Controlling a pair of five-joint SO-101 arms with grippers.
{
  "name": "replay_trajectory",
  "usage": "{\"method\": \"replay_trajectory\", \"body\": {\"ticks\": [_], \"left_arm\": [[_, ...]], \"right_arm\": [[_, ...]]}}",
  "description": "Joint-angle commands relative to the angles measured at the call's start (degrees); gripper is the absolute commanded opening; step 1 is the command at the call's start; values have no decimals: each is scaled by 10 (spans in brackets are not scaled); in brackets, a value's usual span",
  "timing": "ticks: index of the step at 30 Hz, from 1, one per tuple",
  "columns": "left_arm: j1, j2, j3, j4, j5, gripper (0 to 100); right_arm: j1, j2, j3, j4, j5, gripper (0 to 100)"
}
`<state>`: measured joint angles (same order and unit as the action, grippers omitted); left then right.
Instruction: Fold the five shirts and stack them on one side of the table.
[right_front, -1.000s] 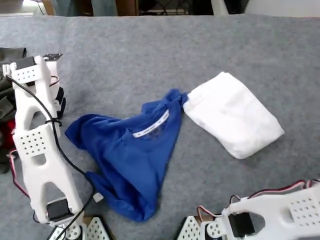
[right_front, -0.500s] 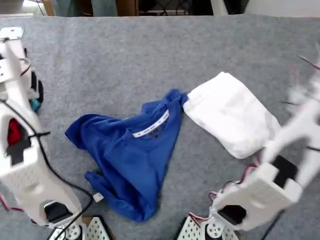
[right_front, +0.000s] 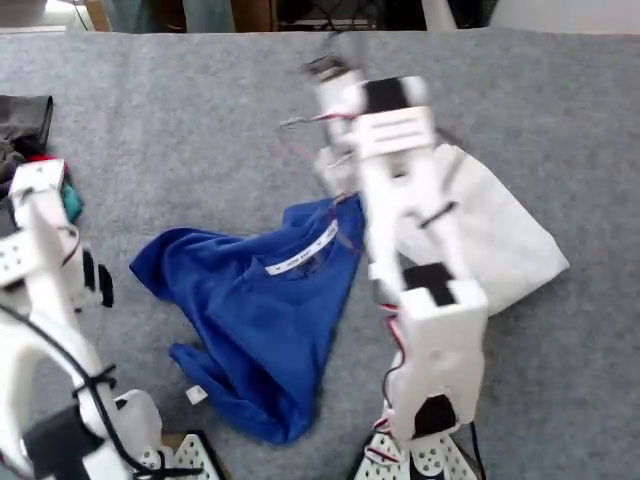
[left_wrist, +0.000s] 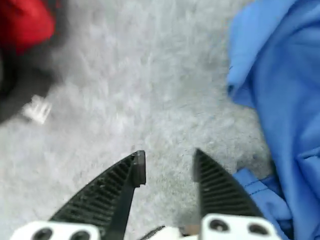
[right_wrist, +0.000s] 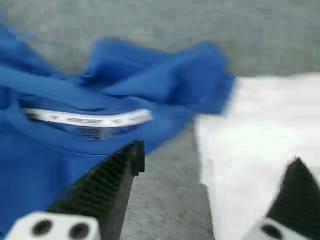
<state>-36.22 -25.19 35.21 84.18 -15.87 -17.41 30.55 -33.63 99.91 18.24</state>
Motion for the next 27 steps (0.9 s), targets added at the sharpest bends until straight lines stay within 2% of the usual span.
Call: {"method": "replay_trajectory", "body": {"ticks": [1, 4, 7, 13, 16, 21, 27], "left_arm": [[-42, -58, 29, -11, 25, 230], [-47, -65, 47, -11, 25, 230], [-46, -64, 65, -11, 26, 230], [-45, -65, 68, -11, 25, 230], [-45, -65, 69, -18, 25, 230], [-47, -65, 78, -34, 25, 230], [-45, -64, 77, -34, 27, 230]], "right_arm": [[-69, 16, -19, 2, 19, 466], [-93, 51, -20, -11, 18, 449], [-95, 102, -21, -29, 18, 388], [-97, 170, -22, -84, 17, 154], [-95, 173, -43, -71, 16, 13], [-95, 172, -163, 7, 17, 15], [-116, 135, -267, 13, 11, 15]]}}
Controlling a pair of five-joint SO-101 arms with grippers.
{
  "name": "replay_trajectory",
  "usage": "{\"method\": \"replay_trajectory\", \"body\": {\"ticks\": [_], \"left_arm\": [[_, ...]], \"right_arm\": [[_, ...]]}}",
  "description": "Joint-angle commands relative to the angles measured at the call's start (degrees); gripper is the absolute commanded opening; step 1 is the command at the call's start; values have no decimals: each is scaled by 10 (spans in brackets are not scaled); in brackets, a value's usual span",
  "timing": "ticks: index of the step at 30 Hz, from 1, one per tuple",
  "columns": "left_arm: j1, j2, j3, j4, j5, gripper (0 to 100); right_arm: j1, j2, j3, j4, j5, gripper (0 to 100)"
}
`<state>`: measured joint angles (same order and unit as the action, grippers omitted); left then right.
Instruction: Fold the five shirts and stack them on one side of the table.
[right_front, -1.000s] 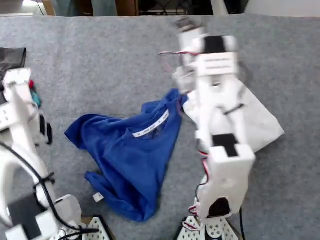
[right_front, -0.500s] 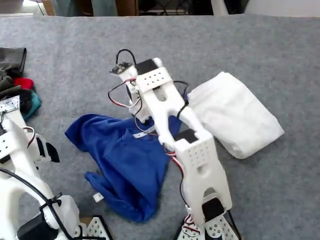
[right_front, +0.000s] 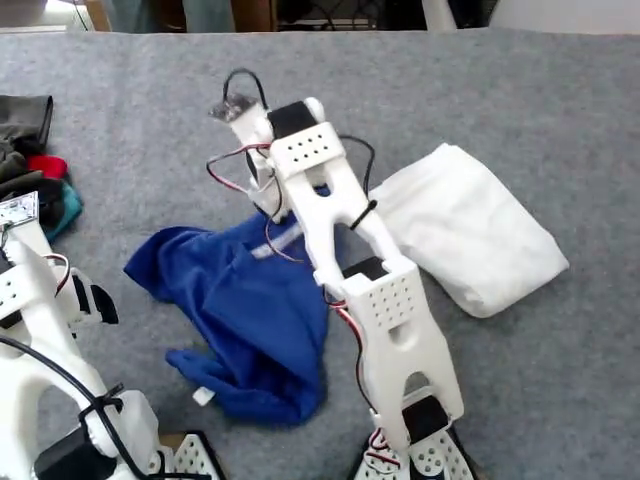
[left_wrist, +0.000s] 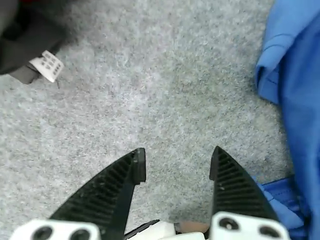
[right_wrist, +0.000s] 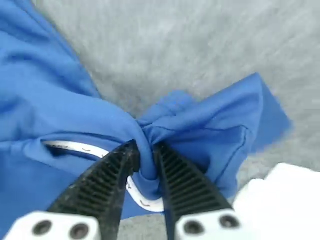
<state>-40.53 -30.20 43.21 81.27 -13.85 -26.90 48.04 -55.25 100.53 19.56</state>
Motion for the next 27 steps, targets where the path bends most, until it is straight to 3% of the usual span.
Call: {"method": "replay_trajectory", "body": {"ticks": [1, 14, 20, 27], "left_arm": [[-4, -14, -3, -5, 7, 231], [-3, -15, -8, -30, 8, 231], [-1, -14, -3, -30, 4, 231], [25, -14, 7, -31, 4, 231]], "right_arm": [[-30, -52, -58, 7, -11, 15], [-60, -148, -298, -69, -214, 15], [34, -107, -240, -110, -255, 15], [143, 3, -191, -112, -251, 15]]}}
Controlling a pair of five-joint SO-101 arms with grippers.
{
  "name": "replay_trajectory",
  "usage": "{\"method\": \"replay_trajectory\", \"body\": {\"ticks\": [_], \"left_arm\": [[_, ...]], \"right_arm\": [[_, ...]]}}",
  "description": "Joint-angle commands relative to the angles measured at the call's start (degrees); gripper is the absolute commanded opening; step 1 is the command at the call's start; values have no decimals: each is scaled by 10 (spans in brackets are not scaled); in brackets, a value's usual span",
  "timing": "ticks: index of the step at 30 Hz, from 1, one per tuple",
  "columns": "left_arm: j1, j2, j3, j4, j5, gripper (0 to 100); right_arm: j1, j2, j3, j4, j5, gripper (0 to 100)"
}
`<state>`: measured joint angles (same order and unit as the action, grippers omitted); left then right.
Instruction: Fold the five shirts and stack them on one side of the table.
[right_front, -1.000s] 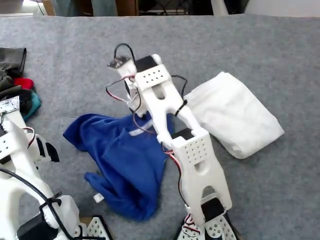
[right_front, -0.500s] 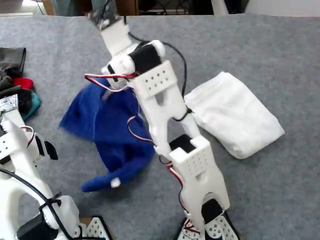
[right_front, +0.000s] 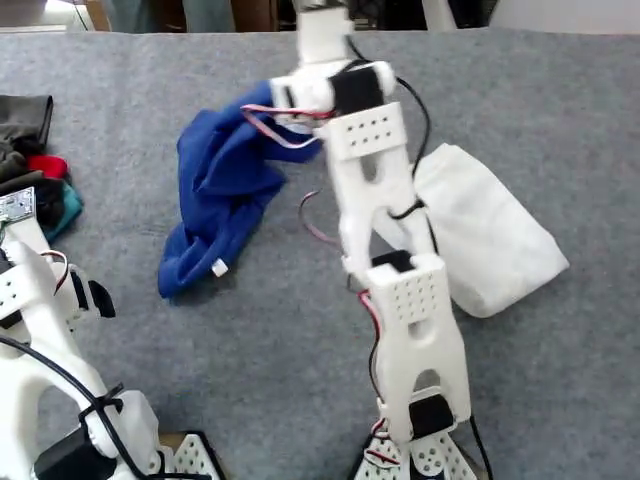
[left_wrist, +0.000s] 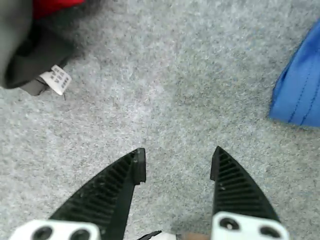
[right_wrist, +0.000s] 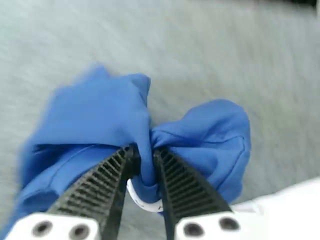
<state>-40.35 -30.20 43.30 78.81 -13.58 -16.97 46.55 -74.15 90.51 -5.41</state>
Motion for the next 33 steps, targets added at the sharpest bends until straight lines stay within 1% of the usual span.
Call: {"method": "replay_trajectory", "body": {"ticks": [1, 4, 8, 11, 14, 16, 20, 22, 23, 26, 28, 30, 33], "left_arm": [[36, -14, 12, -9, 2, 231], [71, -14, 42, -30, 5, 231], [96, -14, 78, -94, 6, 233], [118, -13, 88, -143, 6, 235], [159, -4, 81, -181, 25, 236], [188, 18, 65, -203, 56, 236], [239, 97, 4, -246, 135, 236], [252, 154, -46, -255, 169, 237], [256, 183, -77, -253, 183, 237], [260, 277, -168, -251, 214, 237], [257, 332, -228, -227, 224, 236], [258, 380, -288, -178, 229, 234], [262, 434, -360, -123, 229, 231]], "right_arm": [[61, 34, -7, -11, 7, 15], [111, 70, -26, -4, 27, 15], [175, 88, -64, 6, 33, 15], [209, 94, -75, 6, 85, 15], [216, 95, -80, 22, 133, 33], [215, 95, -80, 32, 142, 112], [214, 95, -80, 33, 162, 348], [215, 93, -81, 30, 173, 420], [217, 92, -87, 29, 172, 430], [220, 93, -147, 46, 164, 408], [215, 92, -206, 84, 152, 354], [203, 86, -218, 107, 149, 270], [203, 47, -169, 107, 149, 85]]}}
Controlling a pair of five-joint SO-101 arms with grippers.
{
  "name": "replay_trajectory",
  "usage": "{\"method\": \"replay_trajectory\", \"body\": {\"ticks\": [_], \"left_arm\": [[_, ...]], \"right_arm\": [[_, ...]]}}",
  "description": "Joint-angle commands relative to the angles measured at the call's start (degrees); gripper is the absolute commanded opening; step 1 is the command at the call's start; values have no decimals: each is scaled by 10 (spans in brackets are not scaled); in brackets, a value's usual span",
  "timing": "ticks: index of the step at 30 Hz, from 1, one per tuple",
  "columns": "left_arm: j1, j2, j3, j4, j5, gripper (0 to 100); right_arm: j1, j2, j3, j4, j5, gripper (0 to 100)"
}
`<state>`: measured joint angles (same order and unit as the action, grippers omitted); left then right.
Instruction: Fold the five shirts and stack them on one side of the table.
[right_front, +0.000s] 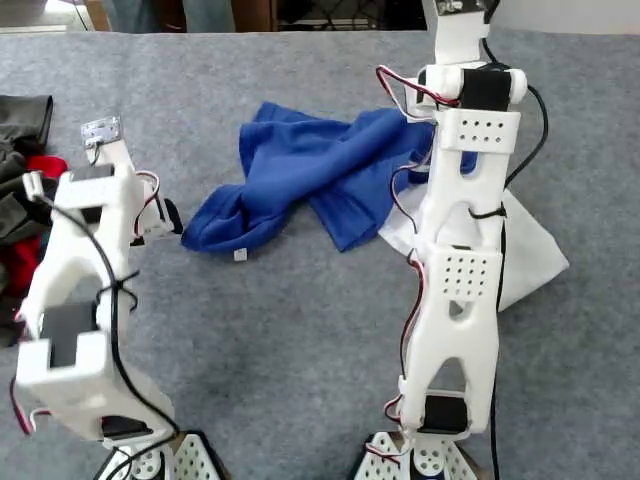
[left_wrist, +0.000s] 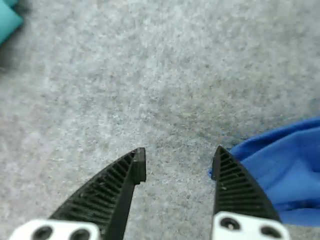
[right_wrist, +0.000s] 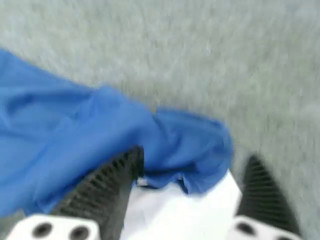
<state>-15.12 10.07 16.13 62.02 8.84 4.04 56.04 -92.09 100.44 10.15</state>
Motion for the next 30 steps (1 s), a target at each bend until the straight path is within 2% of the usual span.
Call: {"method": "replay_trajectory", "body": {"ticks": [1, 4, 6, 11, 17, 21, 25, 30], "left_arm": [[12, 45, -105, 54, 4, 230], [15, 70, -121, 56, 4, 230], [17, 76, -122, 53, 4, 230], [11, 75, -44, -55, 0, 230], [-29, 27, -25, -92, 4, 230], [-43, 26, -10, -117, 4, 230], [-38, 26, -9, -115, 4, 230], [-39, 26, -8, -115, 3, 230]], "right_arm": [[-7, -63, 25, 8, -4, 16], [-7, -126, 98, 10, -4, 63], [-11, -188, 179, 10, -4, 59], [-52, -393, 517, 5, -1, 49], [-105, -589, 863, -145, -9, 52], [-155, -633, 1042, -270, -69, 131], [-183, -634, 1147, -333, -82, 162], [-185, -633, 1163, -335, -82, 154]]}}
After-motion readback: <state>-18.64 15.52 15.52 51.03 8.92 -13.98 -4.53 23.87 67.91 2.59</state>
